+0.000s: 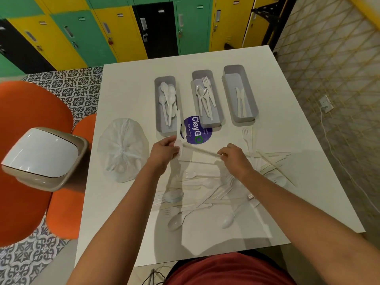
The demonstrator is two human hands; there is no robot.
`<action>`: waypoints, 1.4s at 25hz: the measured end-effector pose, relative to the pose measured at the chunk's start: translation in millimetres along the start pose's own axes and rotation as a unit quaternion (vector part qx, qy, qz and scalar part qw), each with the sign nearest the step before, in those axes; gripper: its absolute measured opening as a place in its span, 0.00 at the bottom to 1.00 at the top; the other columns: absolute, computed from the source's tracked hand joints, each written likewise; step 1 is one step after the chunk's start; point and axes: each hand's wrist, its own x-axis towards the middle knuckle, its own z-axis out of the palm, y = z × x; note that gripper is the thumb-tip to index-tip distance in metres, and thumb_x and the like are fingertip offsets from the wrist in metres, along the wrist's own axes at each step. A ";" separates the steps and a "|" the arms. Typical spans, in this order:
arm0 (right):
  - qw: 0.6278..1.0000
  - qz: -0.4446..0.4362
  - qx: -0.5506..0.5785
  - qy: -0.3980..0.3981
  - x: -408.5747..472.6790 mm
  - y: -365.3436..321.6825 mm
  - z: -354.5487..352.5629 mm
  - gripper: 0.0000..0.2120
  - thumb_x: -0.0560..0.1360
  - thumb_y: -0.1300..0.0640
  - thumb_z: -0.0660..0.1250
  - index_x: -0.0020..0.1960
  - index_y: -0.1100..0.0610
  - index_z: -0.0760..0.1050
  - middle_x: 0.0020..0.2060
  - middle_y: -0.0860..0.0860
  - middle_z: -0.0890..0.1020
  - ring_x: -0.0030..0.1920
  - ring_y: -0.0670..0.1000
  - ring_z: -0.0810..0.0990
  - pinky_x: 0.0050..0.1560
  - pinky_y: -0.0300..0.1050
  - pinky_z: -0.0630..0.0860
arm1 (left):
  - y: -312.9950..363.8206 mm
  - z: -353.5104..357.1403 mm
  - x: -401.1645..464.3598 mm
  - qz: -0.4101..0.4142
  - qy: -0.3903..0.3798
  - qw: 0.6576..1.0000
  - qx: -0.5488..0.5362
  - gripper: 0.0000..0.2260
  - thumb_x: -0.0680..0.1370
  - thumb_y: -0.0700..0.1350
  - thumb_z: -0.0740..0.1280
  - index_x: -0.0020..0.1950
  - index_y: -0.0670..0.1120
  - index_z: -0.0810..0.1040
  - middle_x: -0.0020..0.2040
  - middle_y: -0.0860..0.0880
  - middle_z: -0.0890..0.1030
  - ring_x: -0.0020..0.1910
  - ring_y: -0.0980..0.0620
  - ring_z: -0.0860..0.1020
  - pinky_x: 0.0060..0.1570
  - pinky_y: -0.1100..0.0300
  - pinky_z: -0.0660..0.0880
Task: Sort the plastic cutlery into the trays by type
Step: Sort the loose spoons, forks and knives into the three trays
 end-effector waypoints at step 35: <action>0.976 0.132 0.115 0.129 131.7 37.1 -107.7 0.14 0.74 0.50 0.68 0.56 0.56 0.75 0.44 0.50 0.76 0.44 0.51 0.77 0.46 0.45 0.75 | 91.8 124.8 92.0 0.039 0.029 0.992 0.115 0.10 0.78 0.39 0.63 0.59 0.44 0.76 0.46 0.49 0.80 0.48 0.43 0.80 0.48 0.50 0.81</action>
